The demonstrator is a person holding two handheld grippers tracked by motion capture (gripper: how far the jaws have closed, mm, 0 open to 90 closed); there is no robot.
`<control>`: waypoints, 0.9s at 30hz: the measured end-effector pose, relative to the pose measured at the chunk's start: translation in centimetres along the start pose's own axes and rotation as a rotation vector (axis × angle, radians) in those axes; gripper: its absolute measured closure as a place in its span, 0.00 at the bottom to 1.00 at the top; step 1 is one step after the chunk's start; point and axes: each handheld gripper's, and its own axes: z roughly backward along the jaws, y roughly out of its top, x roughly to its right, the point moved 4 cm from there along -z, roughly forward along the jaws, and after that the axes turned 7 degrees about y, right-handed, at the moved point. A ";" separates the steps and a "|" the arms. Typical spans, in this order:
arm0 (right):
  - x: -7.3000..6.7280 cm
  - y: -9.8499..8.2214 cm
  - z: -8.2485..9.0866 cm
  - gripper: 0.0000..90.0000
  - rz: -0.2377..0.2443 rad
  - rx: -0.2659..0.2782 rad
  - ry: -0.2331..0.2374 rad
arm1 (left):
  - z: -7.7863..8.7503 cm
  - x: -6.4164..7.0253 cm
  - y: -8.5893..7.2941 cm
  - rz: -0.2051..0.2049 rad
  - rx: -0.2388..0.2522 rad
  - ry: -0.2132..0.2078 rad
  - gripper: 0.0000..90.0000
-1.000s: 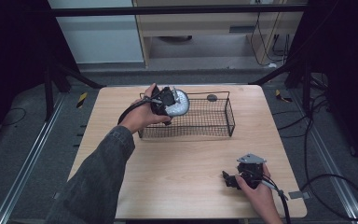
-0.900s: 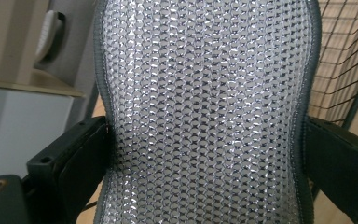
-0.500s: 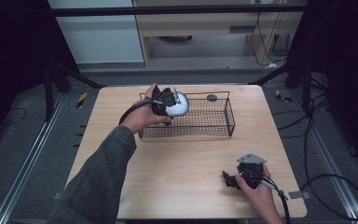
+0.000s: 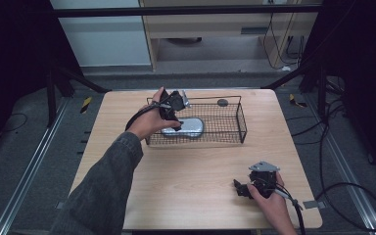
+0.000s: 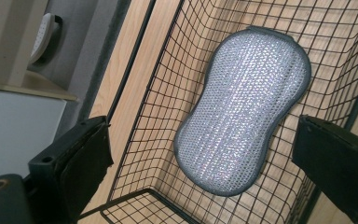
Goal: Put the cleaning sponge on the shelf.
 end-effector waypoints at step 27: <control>0.0 0.0 0.0 0.00 0.000 0.000 -0.003 | 3.3 3.8 0.3 0.078 0.071 0.055 0.04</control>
